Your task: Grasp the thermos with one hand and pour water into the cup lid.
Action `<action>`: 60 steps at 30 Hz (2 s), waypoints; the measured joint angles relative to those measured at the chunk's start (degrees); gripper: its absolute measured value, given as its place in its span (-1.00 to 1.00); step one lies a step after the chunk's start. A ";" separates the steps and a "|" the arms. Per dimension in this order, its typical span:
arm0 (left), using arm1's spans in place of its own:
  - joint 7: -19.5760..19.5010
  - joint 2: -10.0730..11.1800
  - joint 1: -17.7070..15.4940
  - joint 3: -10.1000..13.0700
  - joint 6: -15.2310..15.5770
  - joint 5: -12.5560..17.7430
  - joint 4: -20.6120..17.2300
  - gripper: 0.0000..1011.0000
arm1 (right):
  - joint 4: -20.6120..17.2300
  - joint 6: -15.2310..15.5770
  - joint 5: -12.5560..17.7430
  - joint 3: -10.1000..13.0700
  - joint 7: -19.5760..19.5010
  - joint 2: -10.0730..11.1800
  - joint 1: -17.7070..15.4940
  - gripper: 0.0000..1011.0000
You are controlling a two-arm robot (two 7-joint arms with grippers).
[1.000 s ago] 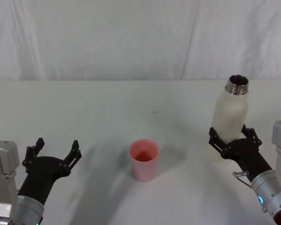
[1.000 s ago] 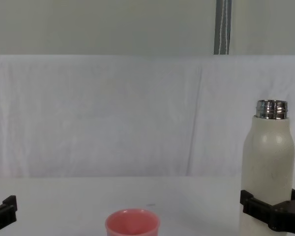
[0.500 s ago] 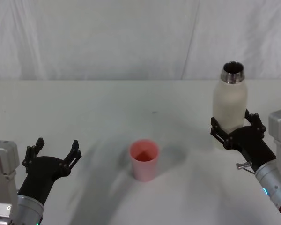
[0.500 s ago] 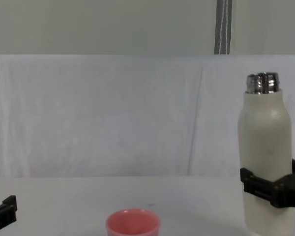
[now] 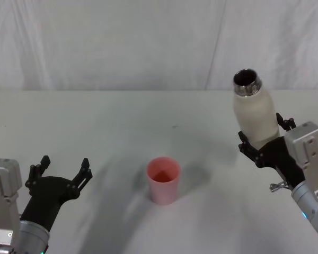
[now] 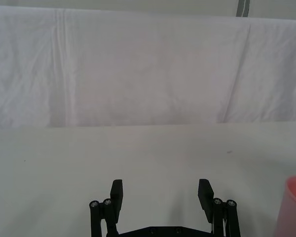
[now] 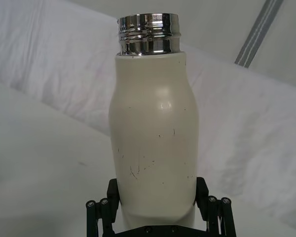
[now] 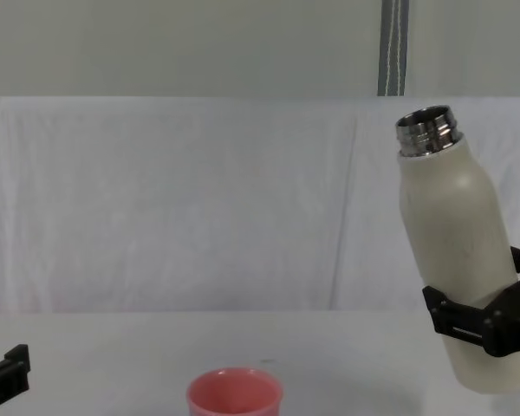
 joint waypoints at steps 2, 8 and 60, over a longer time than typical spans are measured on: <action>0.00 0.00 0.00 0.00 0.00 0.00 0.00 0.98 | -0.24 0.10 -0.91 -0.10 -0.06 0.13 -0.15 0.88; 0.00 0.00 0.00 0.00 0.00 0.00 0.00 0.98 | -0.90 0.13 -4.45 -0.38 -0.77 0.38 -0.77 0.88; 0.00 0.00 0.00 0.00 0.00 0.00 0.00 0.98 | -3.54 4.51 -33.89 -7.55 -1.64 10.19 -0.96 0.88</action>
